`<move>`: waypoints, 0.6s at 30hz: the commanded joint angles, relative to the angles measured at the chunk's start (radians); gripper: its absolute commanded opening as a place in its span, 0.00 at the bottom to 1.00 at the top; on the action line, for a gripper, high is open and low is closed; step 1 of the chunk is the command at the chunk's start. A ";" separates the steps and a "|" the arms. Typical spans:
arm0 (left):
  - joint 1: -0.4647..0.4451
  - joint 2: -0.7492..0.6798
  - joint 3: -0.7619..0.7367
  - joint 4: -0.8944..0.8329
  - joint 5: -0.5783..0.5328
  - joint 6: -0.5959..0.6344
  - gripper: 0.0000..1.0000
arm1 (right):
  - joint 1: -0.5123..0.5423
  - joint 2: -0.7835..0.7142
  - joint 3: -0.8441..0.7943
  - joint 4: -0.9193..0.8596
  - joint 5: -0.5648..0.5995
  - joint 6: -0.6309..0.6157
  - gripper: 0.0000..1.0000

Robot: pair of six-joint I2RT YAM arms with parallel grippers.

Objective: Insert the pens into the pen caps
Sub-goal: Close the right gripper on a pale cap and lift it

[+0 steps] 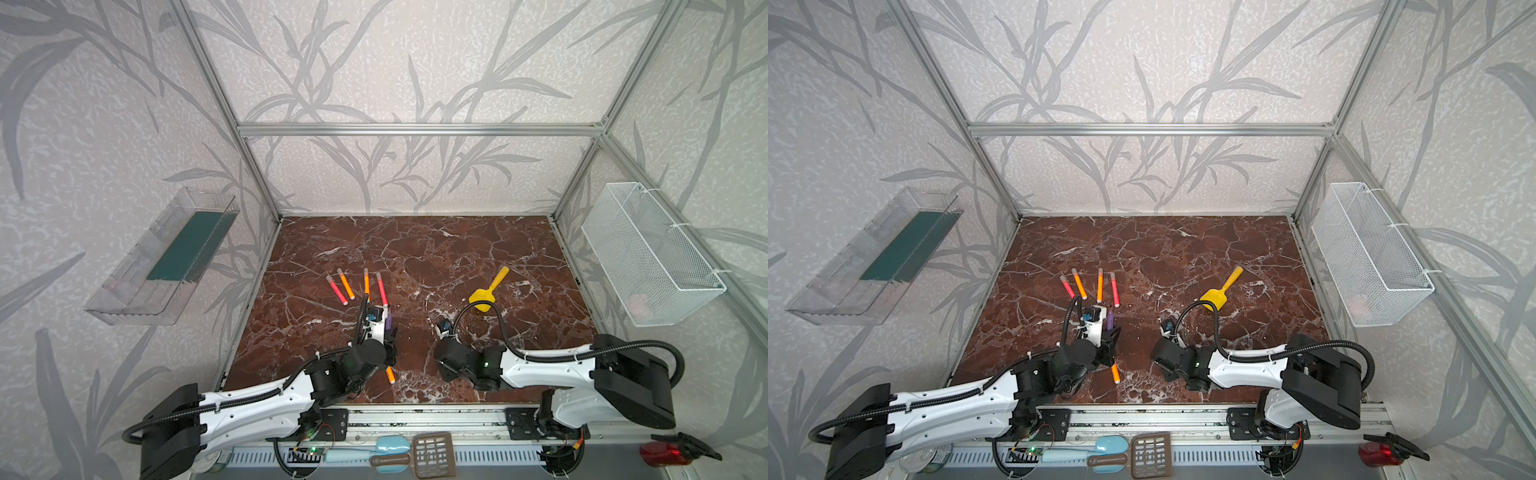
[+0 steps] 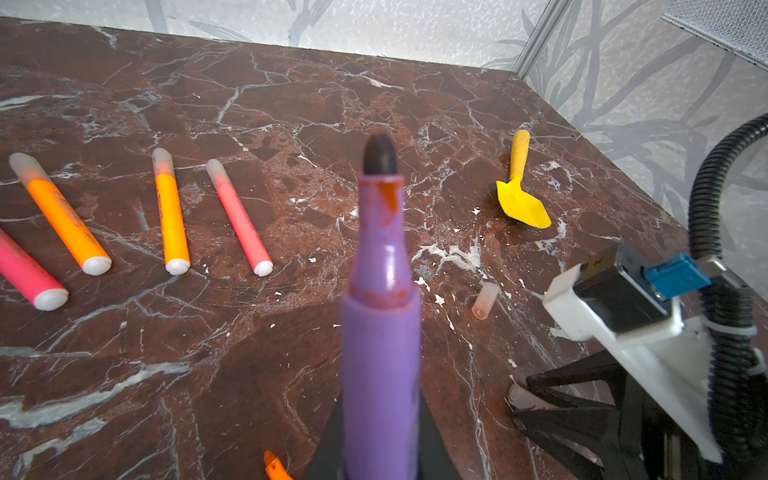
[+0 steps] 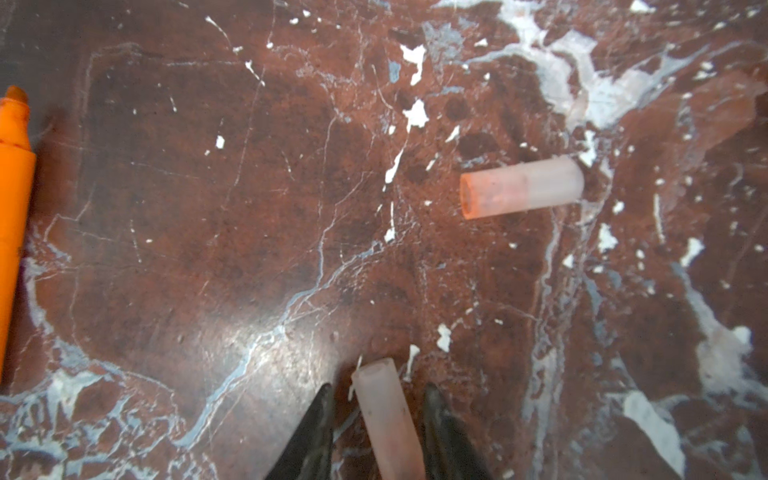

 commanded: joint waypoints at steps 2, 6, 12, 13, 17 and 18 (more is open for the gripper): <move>-0.001 -0.012 -0.005 -0.009 -0.032 -0.009 0.00 | 0.022 -0.006 0.024 -0.036 -0.007 0.001 0.35; 0.000 -0.011 -0.004 -0.009 -0.030 -0.009 0.00 | 0.024 0.028 0.049 -0.076 0.035 0.009 0.36; 0.000 -0.012 -0.005 -0.014 -0.030 -0.007 0.00 | 0.024 0.102 0.102 -0.140 0.082 0.025 0.35; 0.000 -0.013 -0.005 -0.013 -0.030 -0.008 0.00 | 0.024 0.111 0.106 -0.145 0.085 0.026 0.35; 0.000 -0.013 -0.006 -0.014 -0.031 -0.008 0.00 | 0.024 0.128 0.110 -0.144 0.085 0.030 0.28; -0.001 -0.013 -0.007 -0.014 -0.030 -0.007 0.00 | 0.024 0.129 0.108 -0.144 0.086 0.031 0.26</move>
